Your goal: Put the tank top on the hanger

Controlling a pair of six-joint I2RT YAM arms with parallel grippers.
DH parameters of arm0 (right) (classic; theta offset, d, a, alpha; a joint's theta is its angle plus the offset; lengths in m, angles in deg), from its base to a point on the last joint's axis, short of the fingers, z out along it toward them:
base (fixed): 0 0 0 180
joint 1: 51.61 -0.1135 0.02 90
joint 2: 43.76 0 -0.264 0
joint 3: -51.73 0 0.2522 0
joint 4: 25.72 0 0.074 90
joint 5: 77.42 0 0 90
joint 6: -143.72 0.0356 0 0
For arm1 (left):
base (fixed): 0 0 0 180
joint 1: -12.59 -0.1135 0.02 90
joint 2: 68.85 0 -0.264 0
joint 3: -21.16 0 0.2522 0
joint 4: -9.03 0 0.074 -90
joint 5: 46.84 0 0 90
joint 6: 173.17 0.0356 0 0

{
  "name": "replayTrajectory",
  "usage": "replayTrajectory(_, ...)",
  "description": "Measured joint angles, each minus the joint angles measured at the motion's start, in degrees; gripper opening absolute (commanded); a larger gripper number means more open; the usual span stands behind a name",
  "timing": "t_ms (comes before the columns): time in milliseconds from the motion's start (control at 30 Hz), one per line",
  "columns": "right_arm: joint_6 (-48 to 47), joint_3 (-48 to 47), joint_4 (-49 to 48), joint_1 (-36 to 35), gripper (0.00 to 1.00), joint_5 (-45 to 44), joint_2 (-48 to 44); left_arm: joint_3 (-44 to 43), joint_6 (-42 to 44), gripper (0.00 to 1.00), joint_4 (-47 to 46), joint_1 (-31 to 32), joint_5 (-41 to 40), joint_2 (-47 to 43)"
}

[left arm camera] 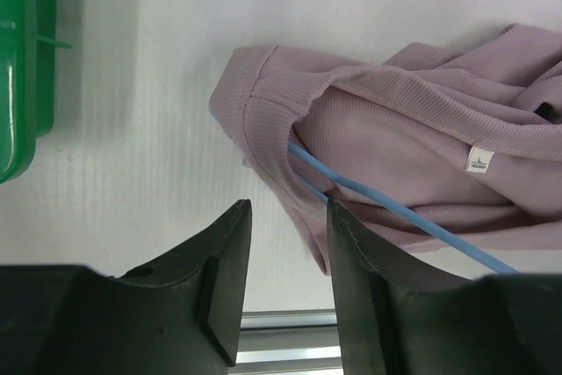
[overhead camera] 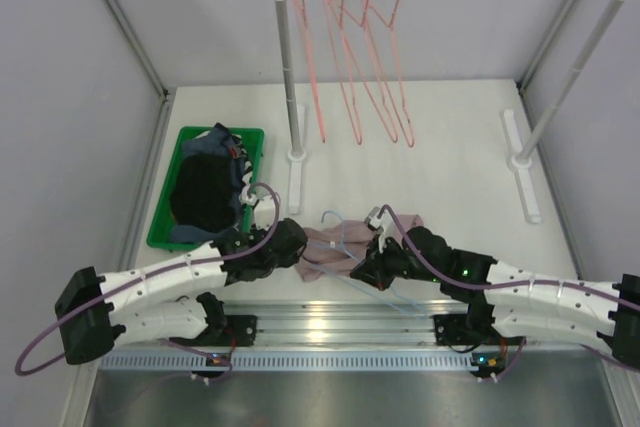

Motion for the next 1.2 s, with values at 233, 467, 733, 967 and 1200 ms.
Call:
replayTrajectory(233,0.0,0.0,-0.8,0.0,0.00,0.3,1.0,0.5,-0.2,0.45,-3.1,0.0,-0.5,2.3)
replayTrajectory(467,-0.3,0.0,-1.0,0.0,0.00,0.5,1.1,1.0,-0.4,0.24,-4.2,0.0,-1.0,4.4)
replayTrajectory(733,-0.5,0.0,-1.1,0.0,0.00,0.6,1.3,-0.2,1.9,0.00,-3.9,0.0,-1.3,5.3)
replayTrajectory(967,-1.7,-0.5,-0.2,0.0,0.00,1.2,-0.2,-9.1,7.3,0.00,0.7,0.1,1.3,5.4)
replayTrajectory(1200,-4.6,-4.9,1.6,0.0,0.00,1.9,-2.2,-22.4,15.0,0.00,7.0,1.7,5.0,5.4)
